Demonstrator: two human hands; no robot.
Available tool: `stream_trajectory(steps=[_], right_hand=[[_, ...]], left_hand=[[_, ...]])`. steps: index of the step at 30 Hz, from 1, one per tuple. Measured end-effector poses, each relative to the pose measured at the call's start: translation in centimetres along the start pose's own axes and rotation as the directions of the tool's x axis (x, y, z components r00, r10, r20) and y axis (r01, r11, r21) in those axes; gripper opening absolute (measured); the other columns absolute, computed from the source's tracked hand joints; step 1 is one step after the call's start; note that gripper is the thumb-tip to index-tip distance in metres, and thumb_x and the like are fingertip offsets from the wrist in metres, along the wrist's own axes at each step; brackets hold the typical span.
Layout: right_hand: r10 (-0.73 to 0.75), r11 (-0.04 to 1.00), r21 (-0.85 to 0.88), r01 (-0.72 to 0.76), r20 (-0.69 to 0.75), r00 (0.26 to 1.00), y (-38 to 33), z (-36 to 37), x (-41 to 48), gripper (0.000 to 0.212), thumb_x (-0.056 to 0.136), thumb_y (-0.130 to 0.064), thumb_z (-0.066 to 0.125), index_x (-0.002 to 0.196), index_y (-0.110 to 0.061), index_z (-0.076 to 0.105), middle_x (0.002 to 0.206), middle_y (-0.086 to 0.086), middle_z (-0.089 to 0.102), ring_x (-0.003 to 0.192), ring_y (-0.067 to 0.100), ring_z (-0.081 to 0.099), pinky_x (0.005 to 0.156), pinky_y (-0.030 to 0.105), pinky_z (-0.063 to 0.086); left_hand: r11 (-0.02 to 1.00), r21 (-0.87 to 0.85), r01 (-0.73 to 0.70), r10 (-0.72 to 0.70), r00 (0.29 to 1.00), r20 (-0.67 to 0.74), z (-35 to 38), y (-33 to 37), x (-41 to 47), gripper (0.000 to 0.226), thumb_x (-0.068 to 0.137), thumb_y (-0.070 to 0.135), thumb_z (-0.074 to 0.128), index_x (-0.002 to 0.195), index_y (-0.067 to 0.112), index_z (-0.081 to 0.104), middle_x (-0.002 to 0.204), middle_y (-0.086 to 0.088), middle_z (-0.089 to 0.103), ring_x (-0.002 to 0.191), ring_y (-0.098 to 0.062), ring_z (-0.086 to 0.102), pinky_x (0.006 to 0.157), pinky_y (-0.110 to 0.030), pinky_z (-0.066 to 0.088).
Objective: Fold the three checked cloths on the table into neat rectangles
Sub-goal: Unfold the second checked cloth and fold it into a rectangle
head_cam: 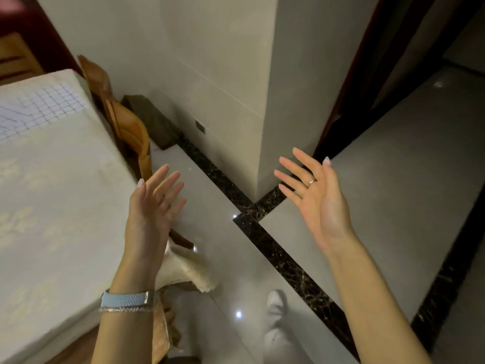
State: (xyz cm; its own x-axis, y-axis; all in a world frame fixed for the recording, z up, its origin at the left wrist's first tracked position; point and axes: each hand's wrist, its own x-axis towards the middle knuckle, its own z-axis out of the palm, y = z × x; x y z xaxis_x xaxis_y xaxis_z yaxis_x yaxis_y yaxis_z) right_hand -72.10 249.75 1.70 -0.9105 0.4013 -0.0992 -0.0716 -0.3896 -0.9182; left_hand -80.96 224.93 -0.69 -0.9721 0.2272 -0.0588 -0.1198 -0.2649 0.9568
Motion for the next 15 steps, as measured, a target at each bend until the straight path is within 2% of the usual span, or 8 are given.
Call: stream_trajectory(steps=[8, 15], right_hand=[[0.115, 0.993, -0.065, -0.102, 0.224, 0.968, -2.4, 0.5, 14.4, 0.053, 0.103, -0.048, 0.021, 0.136, -0.021, 0.053, 0.133, 0.004, 0.064, 0.122, 0.020, 0.061, 0.113, 0.046, 0.037], [0.202, 0.979, -0.080, -0.186, 0.419, 0.885, -1.3, 5.2, 25.0, 0.053, 0.103, -0.048, 0.022, 0.137, -0.020, 0.052, 0.135, 0.005, 0.062, 0.124, 0.022, 0.059, 0.114, 0.048, 0.036]], left_hand=[[0.995, -0.069, -0.079, 0.062, 0.974, -0.218, 3.5, 0.6, 7.8, 0.056, 0.098, 0.047, 0.032, 0.141, 0.016, 0.049, 0.138, -0.007, 0.059, 0.127, -0.022, 0.057, 0.111, -0.053, 0.037], [0.982, -0.110, -0.156, 0.100, 0.909, -0.404, 2.6, 1.3, 14.0, 0.051, 0.101, 0.044, 0.029, 0.138, 0.016, 0.053, 0.136, -0.008, 0.061, 0.127, -0.025, 0.057, 0.111, -0.055, 0.036]])
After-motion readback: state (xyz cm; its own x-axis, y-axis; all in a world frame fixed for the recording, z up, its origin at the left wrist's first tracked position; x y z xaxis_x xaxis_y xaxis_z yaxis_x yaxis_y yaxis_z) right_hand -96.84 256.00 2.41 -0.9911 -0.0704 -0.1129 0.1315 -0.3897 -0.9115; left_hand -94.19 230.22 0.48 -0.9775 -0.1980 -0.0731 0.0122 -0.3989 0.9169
